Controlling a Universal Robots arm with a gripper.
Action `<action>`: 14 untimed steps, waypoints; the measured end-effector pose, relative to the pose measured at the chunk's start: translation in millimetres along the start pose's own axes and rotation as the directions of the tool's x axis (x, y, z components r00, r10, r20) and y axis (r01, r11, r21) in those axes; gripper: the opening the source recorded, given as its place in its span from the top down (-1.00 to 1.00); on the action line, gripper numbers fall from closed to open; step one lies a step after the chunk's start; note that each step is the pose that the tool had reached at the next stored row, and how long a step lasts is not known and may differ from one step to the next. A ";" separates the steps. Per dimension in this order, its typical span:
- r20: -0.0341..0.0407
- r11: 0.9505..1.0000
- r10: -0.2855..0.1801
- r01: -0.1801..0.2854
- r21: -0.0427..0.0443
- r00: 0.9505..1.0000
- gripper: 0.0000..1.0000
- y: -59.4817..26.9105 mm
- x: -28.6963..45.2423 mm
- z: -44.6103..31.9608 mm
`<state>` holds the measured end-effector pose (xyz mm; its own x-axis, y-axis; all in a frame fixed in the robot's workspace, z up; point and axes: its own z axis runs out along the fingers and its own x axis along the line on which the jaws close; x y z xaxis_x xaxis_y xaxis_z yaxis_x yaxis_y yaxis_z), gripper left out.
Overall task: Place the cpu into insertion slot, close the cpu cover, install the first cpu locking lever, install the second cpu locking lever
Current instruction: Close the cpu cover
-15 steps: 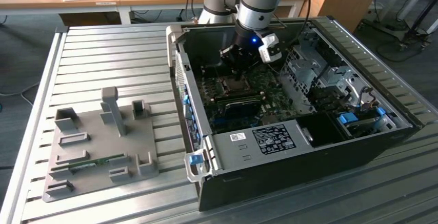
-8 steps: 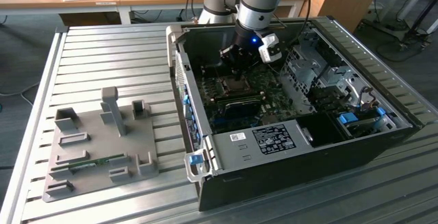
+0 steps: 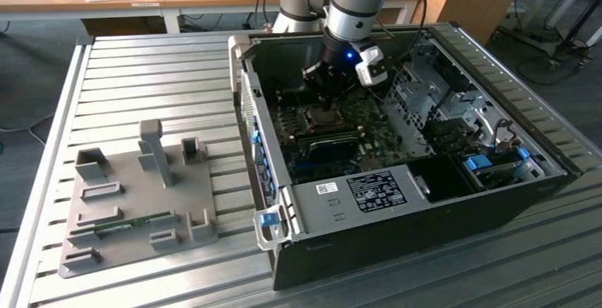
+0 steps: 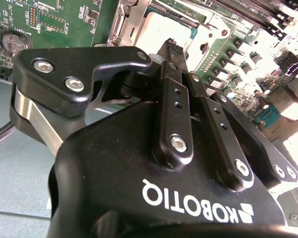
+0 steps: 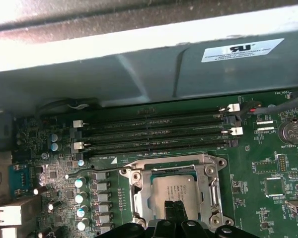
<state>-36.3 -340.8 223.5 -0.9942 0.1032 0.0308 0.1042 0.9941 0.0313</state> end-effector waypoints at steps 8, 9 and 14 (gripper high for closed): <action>0.002 0.998 -0.066 0.066 0.000 0.998 0.79 0.0 0.0 0.3; 0.003 0.997 -0.073 0.073 0.000 0.997 0.79 0.0 0.0 0.4; 0.021 0.995 -0.097 0.098 -0.005 0.995 0.79 0.0 0.1 0.8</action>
<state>-36.4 -340.8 222.7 -1.0000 0.0066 0.0061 0.0068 0.9992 0.0391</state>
